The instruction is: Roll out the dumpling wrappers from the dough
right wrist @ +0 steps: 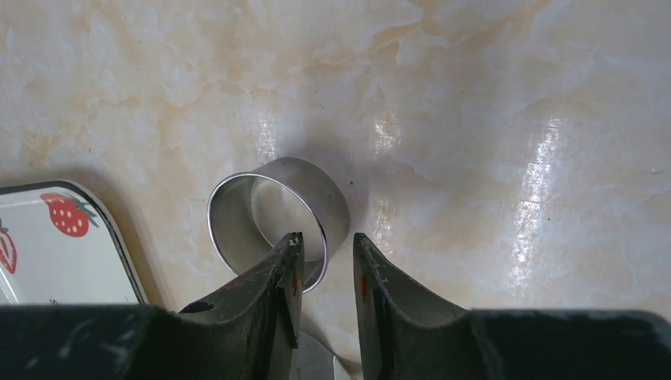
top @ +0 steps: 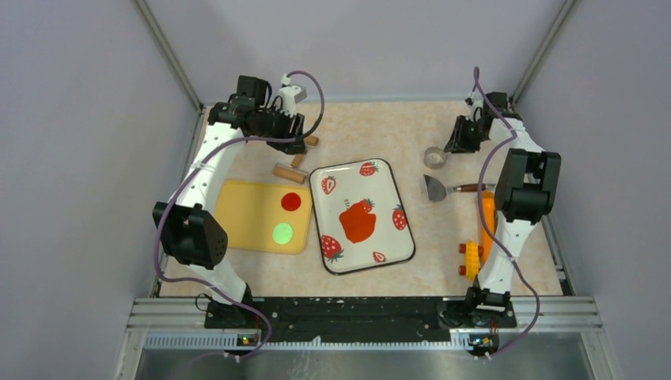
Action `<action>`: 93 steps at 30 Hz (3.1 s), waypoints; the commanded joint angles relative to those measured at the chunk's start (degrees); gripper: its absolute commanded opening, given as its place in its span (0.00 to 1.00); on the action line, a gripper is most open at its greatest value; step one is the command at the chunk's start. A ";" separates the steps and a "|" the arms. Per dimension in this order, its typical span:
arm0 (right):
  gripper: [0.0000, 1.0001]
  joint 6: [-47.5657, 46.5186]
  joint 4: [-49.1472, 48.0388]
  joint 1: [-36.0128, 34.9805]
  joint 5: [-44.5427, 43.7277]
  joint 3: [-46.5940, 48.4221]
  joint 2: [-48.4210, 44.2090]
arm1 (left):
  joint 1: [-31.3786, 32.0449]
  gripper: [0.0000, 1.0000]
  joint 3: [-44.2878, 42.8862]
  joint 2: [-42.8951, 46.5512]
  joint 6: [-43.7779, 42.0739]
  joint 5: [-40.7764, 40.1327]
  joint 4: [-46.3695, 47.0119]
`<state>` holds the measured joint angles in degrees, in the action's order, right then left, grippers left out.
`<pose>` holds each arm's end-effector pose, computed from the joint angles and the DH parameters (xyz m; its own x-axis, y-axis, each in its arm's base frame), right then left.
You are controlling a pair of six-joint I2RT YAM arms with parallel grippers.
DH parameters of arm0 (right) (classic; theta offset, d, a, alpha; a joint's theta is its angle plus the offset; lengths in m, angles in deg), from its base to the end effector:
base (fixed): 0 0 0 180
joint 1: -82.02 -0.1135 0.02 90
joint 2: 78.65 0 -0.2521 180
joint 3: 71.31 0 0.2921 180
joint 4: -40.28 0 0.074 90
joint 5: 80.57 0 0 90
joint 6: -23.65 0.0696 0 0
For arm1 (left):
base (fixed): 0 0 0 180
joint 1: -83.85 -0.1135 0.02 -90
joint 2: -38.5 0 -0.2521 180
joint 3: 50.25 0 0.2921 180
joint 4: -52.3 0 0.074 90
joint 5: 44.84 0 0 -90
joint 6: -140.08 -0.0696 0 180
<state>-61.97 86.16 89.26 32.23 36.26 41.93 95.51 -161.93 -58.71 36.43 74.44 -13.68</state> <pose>0.5036 -0.0368 0.1465 -0.8532 0.1794 -0.4898 -0.0173 0.9288 0.3703 0.4028 -0.1179 0.3312 -0.6330 0.3408 -0.6951 0.6419 0.7330 -0.2251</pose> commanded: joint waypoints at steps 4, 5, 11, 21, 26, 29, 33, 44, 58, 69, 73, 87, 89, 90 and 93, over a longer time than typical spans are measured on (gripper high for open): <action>0.30 -2.04 0.51 -0.84 3.91 4.22 2.08 | -0.06 0.53 0.66 2.60 -1.15 -0.66 0.22; 0.30 -2.06 0.51 -1.02 4.07 4.29 2.19 | -0.06 0.53 0.64 2.48 -1.24 -0.63 0.21; 0.27 -1.95 0.60 -2.30 2.77 3.95 2.80 | -0.06 0.53 0.65 2.04 -1.29 -0.54 0.31; 0.21 -1.99 0.86 -2.72 -1.00 4.28 3.56 | -0.02 0.54 0.62 1.56 -1.04 -0.46 0.39; 0.20 -2.74 1.26 -3.06 -1.45 4.21 4.05 | -0.06 0.55 0.43 1.24 -0.91 -0.71 0.46; 0.20 -2.89 1.40 -3.28 -1.28 4.24 4.09 | -0.06 0.54 0.56 1.12 -0.93 -0.71 0.47; 0.13 -2.80 1.48 -3.38 -1.31 4.60 3.74 | -0.06 0.54 0.64 0.97 -0.64 -0.36 0.45; 0.00 0.10 4.04 -4.74 -2.06 3.12 -7.24 | 0.15 0.54 1.04 1.20 4.09 2.64 3.37; 0.00 10.70 5.91 -29.23 -16.84 -14.95 -28.07 | 11.02 0.56 13.13 5.59 26.34 13.34 29.84; 0.00 4.61 2.23 -41.48 -12.80 -20.85 -24.99 | 9.49 0.54 41.94 8.33 46.84 14.95 50.98; 0.00 -6.45 3.86 -46.16 -12.83 -18.54 -22.66 | 5.63 0.56 47.27 12.53 47.50 12.54 53.04; 0.00 -17.32 0.34 -51.62 -15.90 -18.02 -17.57 | -4.72 0.58 46.47 16.44 43.49 5.94 48.92; 0.00 -17.99 0.02 -51.63 -16.31 -18.55 -17.41 | -4.93 0.58 46.60 16.54 43.60 5.92 49.15; 0.00 -18.53 0.14 -51.63 -16.15 -18.77 -17.39 | -4.93 0.58 46.65 16.59 43.66 5.91 49.35; 0.00 -18.95 -0.61 -51.63 -16.34 -19.97 -17.74 | -5.13 0.58 47.06 16.79 43.75 5.91 49.83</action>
<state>-78.80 88.12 37.92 16.63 16.37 24.51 90.72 -113.76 -43.39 80.45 80.43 33.60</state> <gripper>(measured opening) 0.022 0.580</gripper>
